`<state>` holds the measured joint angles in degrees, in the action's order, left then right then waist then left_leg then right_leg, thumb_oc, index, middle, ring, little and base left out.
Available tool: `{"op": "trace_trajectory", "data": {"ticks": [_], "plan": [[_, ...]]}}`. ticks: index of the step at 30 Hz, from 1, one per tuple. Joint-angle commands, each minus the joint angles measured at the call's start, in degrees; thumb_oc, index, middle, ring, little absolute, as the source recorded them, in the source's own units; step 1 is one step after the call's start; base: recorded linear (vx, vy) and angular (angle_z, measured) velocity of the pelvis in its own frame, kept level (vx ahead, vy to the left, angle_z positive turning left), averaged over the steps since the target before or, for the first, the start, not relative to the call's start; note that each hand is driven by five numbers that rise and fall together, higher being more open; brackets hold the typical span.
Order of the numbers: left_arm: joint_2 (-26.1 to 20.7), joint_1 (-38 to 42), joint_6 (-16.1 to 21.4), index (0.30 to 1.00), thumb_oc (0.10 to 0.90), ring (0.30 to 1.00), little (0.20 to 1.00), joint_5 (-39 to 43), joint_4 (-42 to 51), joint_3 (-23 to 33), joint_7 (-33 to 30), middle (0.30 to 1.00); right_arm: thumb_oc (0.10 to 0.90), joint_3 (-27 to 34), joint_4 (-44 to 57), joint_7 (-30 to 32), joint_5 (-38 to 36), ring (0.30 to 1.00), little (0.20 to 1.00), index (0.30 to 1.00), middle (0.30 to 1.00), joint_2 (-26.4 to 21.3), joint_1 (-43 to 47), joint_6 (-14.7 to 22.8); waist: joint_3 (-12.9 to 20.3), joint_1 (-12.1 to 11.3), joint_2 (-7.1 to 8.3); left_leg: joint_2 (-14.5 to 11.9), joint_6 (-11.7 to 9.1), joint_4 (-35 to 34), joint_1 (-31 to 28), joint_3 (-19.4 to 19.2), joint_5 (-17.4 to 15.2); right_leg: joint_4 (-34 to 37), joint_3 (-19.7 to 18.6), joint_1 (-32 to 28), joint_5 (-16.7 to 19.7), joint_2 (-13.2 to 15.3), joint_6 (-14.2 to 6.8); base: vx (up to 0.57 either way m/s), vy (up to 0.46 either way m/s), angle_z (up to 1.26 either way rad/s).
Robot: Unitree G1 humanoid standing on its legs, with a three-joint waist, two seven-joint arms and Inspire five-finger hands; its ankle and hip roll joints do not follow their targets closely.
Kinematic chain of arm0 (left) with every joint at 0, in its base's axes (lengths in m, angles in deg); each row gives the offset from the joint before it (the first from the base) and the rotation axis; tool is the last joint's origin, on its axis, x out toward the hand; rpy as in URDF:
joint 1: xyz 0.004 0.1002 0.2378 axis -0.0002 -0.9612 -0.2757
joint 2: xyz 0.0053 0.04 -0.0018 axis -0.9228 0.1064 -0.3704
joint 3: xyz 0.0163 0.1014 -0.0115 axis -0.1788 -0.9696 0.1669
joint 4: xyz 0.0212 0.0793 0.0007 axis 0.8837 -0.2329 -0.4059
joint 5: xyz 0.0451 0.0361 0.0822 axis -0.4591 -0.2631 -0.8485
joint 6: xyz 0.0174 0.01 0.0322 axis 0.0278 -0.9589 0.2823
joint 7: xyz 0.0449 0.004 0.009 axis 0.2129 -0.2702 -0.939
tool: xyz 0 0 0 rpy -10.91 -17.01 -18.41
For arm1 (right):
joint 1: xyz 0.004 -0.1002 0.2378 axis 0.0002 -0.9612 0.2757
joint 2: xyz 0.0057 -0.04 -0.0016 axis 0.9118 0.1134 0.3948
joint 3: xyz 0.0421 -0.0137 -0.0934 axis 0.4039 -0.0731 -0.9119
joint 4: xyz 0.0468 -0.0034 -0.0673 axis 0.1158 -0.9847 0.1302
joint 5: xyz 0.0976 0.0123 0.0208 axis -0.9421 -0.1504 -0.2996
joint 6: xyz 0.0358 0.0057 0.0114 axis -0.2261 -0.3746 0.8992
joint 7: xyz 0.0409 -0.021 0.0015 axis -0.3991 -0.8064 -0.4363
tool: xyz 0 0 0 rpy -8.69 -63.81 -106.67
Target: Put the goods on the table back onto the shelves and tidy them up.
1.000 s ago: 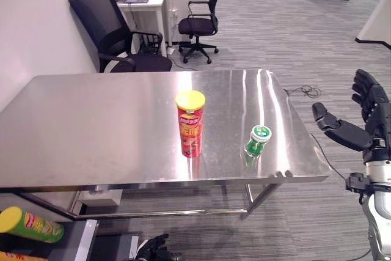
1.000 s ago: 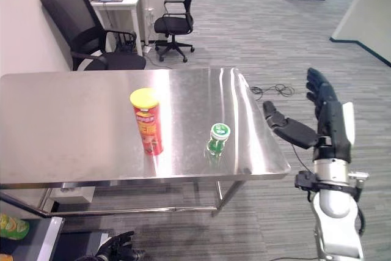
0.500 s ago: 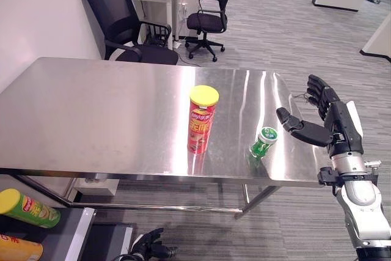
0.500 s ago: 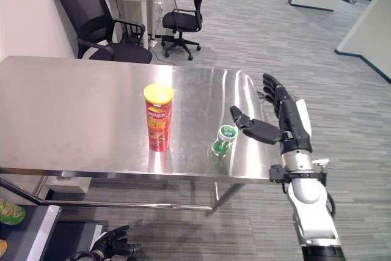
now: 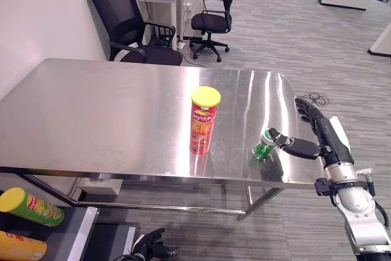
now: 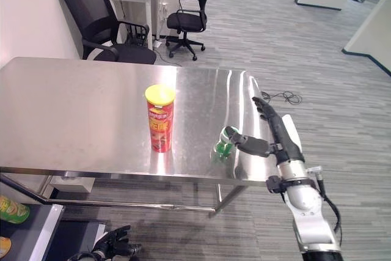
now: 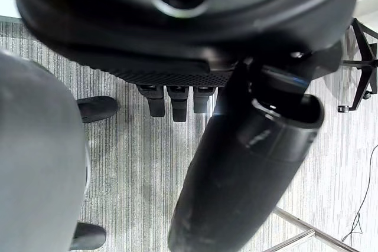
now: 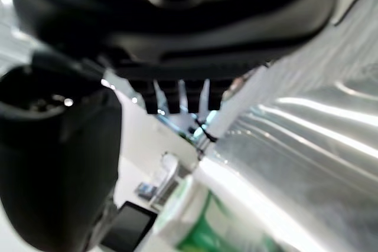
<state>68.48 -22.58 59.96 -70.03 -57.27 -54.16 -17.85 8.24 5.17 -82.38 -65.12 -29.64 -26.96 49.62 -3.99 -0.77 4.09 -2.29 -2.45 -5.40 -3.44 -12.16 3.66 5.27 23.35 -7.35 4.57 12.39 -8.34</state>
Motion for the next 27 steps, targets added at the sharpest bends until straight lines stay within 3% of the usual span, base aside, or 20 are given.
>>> {"op": "trace_trajectory", "data": {"ticks": [1, 27], "plan": [[1.27, 0.37, 1.51, 0.9, 0.8, 0.9, 0.9, 0.68, -0.56, -2.03, 0.84, 0.9, 0.8, 3.45, 1.83, 1.0, -0.4, 0.9, 0.9, 0.9, 0.9, -3.01, 5.39, 3.82, 1.29, -2.49, -0.77, -4.85, -2.14, 0.4, -1.74, 0.13, -3.06, -1.72, -0.61, -0.64, 0.61, 2.51, -1.74, 0.0, 0.0, 0.0], [1.11, -0.23, 1.85, 0.9, 0.8, 0.9, 0.9, 0.09, -0.5, -1.96, 0.31, 0.9, 0.8, -2.1, -4.75, 1.89, 6.59, 0.9, 0.9, 0.9, 0.9, -3.29, 7.21, 3.15, 1.18, -3.71, -0.58, -4.5, -2.08, 0.4, -1.67, 1.04, -3.31, -1.72, 0.33, -1.15, 0.46, 2.62, -1.78, 0.0, 0.0, 0.0]]}}
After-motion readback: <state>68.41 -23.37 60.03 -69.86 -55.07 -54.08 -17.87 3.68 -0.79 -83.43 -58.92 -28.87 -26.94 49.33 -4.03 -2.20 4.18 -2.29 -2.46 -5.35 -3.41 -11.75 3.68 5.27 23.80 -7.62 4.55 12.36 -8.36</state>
